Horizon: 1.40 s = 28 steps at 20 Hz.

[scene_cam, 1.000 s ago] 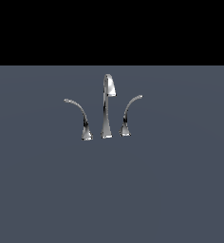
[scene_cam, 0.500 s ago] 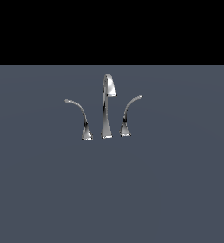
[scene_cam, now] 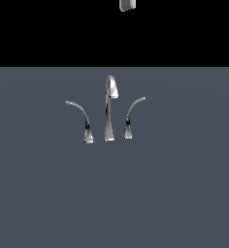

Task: Turn on the faucet by rotating a designated handle.

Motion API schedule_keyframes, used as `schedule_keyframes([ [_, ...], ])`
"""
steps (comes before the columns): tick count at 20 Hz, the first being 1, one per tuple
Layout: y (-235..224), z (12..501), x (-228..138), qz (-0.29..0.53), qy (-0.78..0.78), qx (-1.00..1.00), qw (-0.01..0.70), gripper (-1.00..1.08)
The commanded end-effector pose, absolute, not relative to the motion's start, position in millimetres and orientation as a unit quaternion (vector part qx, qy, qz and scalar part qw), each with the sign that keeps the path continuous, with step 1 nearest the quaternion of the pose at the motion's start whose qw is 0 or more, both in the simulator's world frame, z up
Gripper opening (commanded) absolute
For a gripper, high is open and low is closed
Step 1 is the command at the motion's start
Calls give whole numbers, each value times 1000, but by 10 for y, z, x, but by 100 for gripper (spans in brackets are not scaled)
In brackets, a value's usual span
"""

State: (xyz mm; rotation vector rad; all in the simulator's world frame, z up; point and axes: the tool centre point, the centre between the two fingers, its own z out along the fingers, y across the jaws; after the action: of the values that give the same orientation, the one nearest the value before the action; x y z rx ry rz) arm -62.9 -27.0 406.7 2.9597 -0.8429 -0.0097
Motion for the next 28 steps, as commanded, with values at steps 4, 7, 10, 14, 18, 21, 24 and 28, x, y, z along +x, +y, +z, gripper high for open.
schedule_keyframes([
  [4,-366,3750,-202,-1,-345,938,27,-100],
  [7,-424,3552,16,0,-382,924,24,-100],
  [10,-486,3336,223,1,-420,908,21,-100],
  [14,-572,3023,479,2,-468,883,17,-100],
  [18,-663,2682,709,2,-516,856,12,-100],
  [21,-729,2425,856,2,-549,835,9,-100],
  [24,-785,2200,968,1,-577,817,6,-100],
  [28,-844,1959,1072,1,-605,796,3,-100],
])
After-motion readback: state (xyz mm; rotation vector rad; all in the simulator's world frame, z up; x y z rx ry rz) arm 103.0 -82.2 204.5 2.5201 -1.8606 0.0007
